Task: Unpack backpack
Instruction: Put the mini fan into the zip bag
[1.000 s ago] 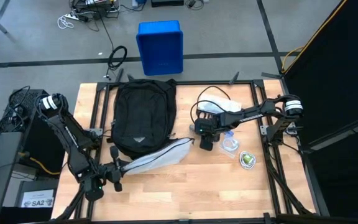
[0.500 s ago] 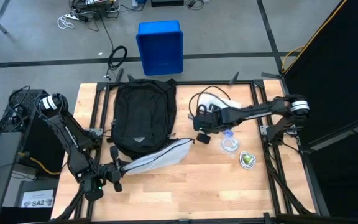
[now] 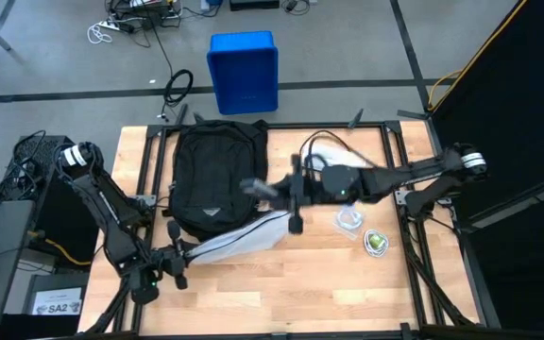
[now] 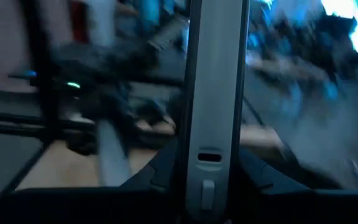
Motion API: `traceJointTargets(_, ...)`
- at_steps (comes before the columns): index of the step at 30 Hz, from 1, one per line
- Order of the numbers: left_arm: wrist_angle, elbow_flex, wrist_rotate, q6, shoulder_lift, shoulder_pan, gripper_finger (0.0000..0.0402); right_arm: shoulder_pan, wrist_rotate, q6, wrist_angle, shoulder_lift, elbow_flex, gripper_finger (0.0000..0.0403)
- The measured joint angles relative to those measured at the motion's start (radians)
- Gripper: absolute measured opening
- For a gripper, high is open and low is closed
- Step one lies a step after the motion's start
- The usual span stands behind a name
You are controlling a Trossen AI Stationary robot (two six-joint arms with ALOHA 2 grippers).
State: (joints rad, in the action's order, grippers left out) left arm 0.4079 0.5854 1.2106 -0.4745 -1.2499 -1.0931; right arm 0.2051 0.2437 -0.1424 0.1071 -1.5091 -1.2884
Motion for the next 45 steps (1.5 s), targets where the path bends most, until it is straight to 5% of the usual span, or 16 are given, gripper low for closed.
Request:
traceJointTargets(7, -0.051, 0.0, -0.011, 0.07, 0.0, 0.033, 0.0, 0.014, -0.152, -0.104, 0.369, -0.197, -0.036, 0.006)
traceJointTargets(19, -0.128, 0.0, -0.015, 0.157, 0.0, 0.041, 0.0, 0.028, -0.248, -0.109, 0.372, -0.451, -0.263, 0.006)
traceJointTargets(40, -0.133, 0.0, -0.015, 0.131, 0.0, 0.041, 0.0, 0.025, -0.379, 0.044, 0.392, -0.456, -0.267, 0.006)
traceJointTargets(45, -0.133, 0.0, -0.008, 0.133, 0.0, 0.041, 0.0, -0.004, -0.308, 0.002, 0.389, -0.456, -0.267, 0.006)
